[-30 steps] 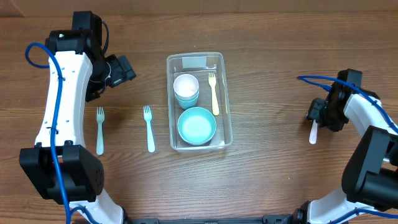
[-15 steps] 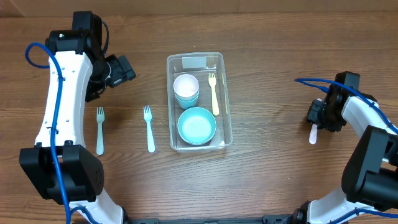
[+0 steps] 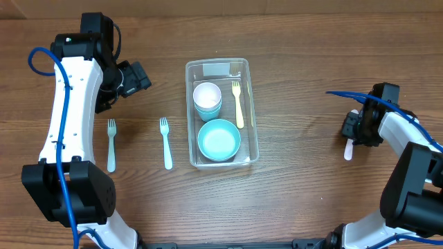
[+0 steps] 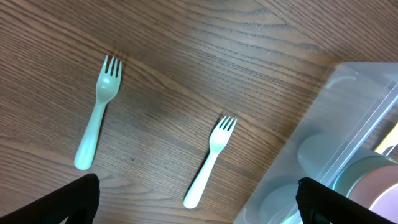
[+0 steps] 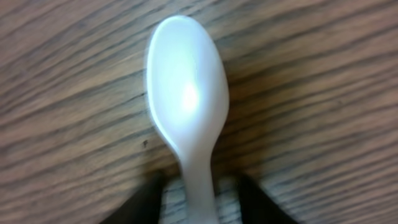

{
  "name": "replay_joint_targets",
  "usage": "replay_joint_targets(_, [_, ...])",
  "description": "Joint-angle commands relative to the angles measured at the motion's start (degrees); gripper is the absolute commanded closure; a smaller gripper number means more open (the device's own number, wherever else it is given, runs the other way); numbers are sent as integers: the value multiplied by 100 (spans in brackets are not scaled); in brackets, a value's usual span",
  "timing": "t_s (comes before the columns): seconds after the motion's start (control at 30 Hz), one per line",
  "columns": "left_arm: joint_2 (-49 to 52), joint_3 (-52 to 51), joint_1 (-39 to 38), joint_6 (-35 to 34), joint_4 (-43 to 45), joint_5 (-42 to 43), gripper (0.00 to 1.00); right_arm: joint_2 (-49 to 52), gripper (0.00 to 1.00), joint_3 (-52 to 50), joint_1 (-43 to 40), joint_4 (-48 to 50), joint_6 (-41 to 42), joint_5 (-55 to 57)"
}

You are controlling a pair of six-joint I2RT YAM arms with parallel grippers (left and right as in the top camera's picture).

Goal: Pack container
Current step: 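Grasp the white spoon with the right gripper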

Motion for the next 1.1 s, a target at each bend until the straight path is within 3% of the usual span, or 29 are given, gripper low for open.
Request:
replay_joint_targets(0.0, [39,-33,-24,11,7,61,0,61,73,-66,7,-68,7,-55])
replay_joint_targets(0.47, [39,-33,-24,11,7,61,0,61,88,538,450,-671,4,302])
replay_joint_targets(0.63, [39,-33,-24,11,7,61,0,61,85,535,450,-671,4,315])
replay_joint_targets(0.67, [39,-35,-24,11,7,61,0,61,66,522,448,-645,4,315])
replay_joint_targets(0.73, [39,-33,-24,11,7,61,0,61,59,466,448,-531,2,313])
replay_joint_targets(1.07, [39,-33,-24,11,7,61,0,61,66,33,450,144,4,249])
